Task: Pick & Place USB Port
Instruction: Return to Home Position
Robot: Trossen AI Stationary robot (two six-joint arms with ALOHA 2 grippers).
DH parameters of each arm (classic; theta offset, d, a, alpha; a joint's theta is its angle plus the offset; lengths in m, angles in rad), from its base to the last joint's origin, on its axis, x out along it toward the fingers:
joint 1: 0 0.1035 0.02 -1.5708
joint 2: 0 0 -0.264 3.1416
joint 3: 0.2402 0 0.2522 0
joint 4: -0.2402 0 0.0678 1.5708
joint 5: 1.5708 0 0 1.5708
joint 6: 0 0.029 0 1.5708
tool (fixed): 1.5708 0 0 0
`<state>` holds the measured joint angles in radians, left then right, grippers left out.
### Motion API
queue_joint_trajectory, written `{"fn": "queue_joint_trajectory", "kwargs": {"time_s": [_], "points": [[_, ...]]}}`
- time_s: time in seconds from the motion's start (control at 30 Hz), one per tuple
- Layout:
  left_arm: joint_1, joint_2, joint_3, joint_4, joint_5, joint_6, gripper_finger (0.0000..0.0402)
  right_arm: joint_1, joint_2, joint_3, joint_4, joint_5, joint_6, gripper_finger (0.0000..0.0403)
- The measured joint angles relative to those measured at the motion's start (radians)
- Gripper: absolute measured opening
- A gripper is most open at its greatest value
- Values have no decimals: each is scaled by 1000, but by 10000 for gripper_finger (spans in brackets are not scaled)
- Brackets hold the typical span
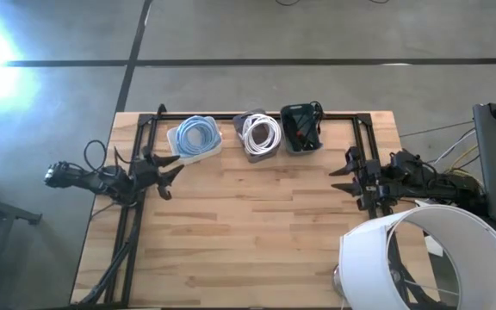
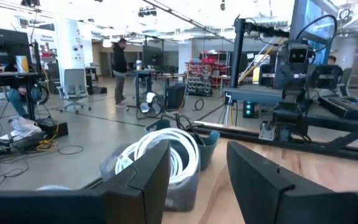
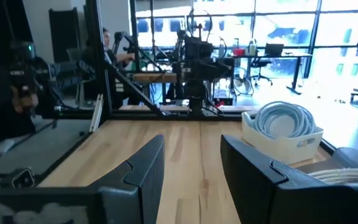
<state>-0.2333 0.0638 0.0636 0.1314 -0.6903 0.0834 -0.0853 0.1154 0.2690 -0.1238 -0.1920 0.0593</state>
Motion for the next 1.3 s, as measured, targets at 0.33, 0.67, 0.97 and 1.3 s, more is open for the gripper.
{"fn": "queue_joint_trajectory", "kwargs": {"time_s": [0.33,0.67,0.97,1.3], "points": [[0,-60,-54,-15,2,-22,163,0,-89,-108,58,0,31,150],[0,-61,-55,-49,2,-36,163,0,-113,-186,59,0,41,150],[0,-29,-55,-62,-1,-79,163,0,-115,-246,144,0,-12,150],[0,-22,-56,-69,-2,-81,163,0,-100,-260,164,8,-10,150]]}}
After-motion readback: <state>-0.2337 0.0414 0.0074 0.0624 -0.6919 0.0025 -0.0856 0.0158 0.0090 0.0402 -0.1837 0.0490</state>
